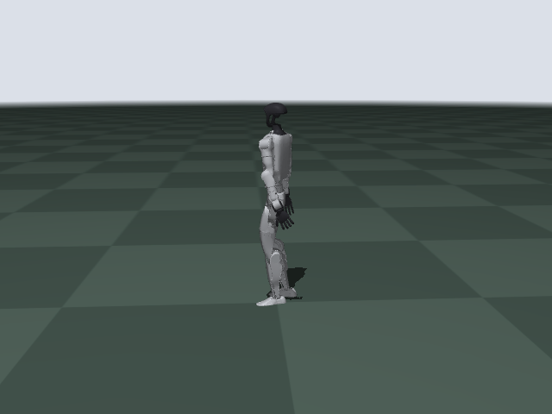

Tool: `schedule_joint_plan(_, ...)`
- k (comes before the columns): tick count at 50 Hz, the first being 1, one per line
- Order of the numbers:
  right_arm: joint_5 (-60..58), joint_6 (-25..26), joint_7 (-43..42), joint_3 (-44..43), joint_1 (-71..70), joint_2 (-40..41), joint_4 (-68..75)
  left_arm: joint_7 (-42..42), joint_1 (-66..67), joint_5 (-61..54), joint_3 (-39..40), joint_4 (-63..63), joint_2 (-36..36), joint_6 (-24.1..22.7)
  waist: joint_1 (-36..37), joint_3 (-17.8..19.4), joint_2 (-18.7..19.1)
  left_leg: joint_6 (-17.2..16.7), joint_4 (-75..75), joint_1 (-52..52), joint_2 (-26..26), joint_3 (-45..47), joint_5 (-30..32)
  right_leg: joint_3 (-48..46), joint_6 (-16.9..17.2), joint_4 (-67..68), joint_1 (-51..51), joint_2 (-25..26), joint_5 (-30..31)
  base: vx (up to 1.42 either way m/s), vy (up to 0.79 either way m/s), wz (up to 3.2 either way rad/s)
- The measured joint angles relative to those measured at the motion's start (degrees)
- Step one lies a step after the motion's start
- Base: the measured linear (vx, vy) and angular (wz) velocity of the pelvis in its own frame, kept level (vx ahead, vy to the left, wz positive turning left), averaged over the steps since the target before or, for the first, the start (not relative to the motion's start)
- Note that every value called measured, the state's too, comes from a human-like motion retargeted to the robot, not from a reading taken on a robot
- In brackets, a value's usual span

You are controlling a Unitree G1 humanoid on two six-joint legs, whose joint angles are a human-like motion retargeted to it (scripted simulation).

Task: In place motions

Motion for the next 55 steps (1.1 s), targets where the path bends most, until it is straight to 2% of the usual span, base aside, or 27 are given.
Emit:
schedule_joint_plan(2, 0.73, -0.49, -0.34, 0.25, -0.68, 0.37, 0.12, -0.45, 2.71, -0.06, 2.23, 0.00, 0.04, -0.05, 2.31, -1.94, -1.14, 0.04, -1.94, 0.88, -2.00, 1.94, 0.37, -1.89, -1.89, -6.58, 2.37, -0.77, -2.78, 0.14, -0.08, -1.17)
schedule_joint_plan(4, 1.37, -0.58, 0.09, 0.45, -1.26, 0.82, 0.30, -1.14, 4.49, -0.70, 4.01, 0.00, 0.20, -0.17, 5.06, -3.71, -1.70, -0.20, -3.64, 1.44, -3.03, 4.38, 0.60, 2.81, -1.83, -10.49, 2.59, -1.07, -0.77, 0.09, -0.14, -1.13)
schedule_joint_plan(7, 1.93, -0.03, 1.52, 0.31, -2.79, 1.74, -0.04, -0.96, 4.22, -2.93, 6.91, 0.00, -0.19, 0.06, 5.43, -6.19, -0.61, -0.61, -4.44, -0.76, -2.81, 4.80, 0.95, 1.19, -0.85, -12.53, 0.21, -1.57, 1.07, -0.09, -0.07, -0.21)
schedule_joint_plan(13, 2.94, -1.22, 2.59, 2.82, -4.06, 2.67, -2.84, -0.70, -1.60, -7.54, 4.47, -1.61, -0.36, -0.70, 3.59, -3.50, 0.37, -1.00, -4.27, -0.45, -1.42, 5.05, 1.70, 0.68, -2.43, -10.10, -0.32, -0.62, -0.54, -0.05, -0.11, 0.14)
schedule_joint_plan(17, 2.22, -2.15, 1.69, 3.12, -2.13, 2.96, -2.22, 0.47, -6.67, -4.14, 0.57, -5.00, 0.41, -0.51, 2.35, -4.38, 0.69, -1.06, -4.04, -0.95, -1.56, 3.03, 2.10, -1.43, -2.55, -11.09, 0.67, -0.42, -0.83, 0.00, -0.05, 0.58)
schedule_joint_plan(22, 0.99, -0.76, 1.57, 2.30, -0.86, 2.67, 3.88, 0.21, -12.38, -3.76, -5.23, -11.45, 0.13, -1.51, 4.98, -5.33, 0.23, -1.36, -4.11, -1.16, -1.99, 2.38, 2.34, -2.58, -2.78, -11.23, 0.83, -0.82, -1.18, 0.02, -0.02, 0.17)
schedule_joint_plan(29, -3.17, 1.45, 1.69, 3.57, -0.51, 2.02, 9.34, -1.20, -15.65, -6.41, -7.30, -15.59, -1.49, -3.05, 6.77, -6.00, 0.88, -1.82, -4.22, -1.04, -1.33, 4.20, 2.18, -0.96, -2.94, -11.42, 1.18, -0.10, -1.79, 0.01, -0.01, -0.26)
schedule_joint_plan(32, -3.64, 0.94, 1.04, 3.23, 0.20, 1.78, 9.02, -1.13, -15.55, -5.51, -7.98, -14.62, -1.57, -3.24, 8.69, -6.44, 1.33, -2.16, -4.24, -0.89, -0.64, 6.32, 1.88, 1.21, -2.88, -11.39, 1.12, 0.33, -1.99, 0.00, -0.02, -0.54)
schedule_joint_plan(43, -1.07, 0.91, 1.32, 1.74, -0.88, 1.61, 7.59, 1.89, -10.70, -1.30, -4.66, -2.47, -1.04, -1.42, 4.53, -6.67, 2.69, -2.29, -4.19, -0.97, -0.64, 4.00, 2.06, -0.75, -3.56, -11.65, 0.58, 0.63, -1.39, 0.00, -0.01, 0.16)
schedule_joint_plan(55, -0.51, 0.23, 1.53, 2.36, -1.15, 1.84, 6.62, 0.93, -5.14, 0.02, -3.26, -0.47, -0.77, -0.60, 5.27, -6.43, 2.56, -2.54, -4.05, -0.97, -0.71, 2.88, 2.54, -1.47, -3.93, -11.56, 0.84, 0.57, -1.59, -0.01, 0.00, 0.08)
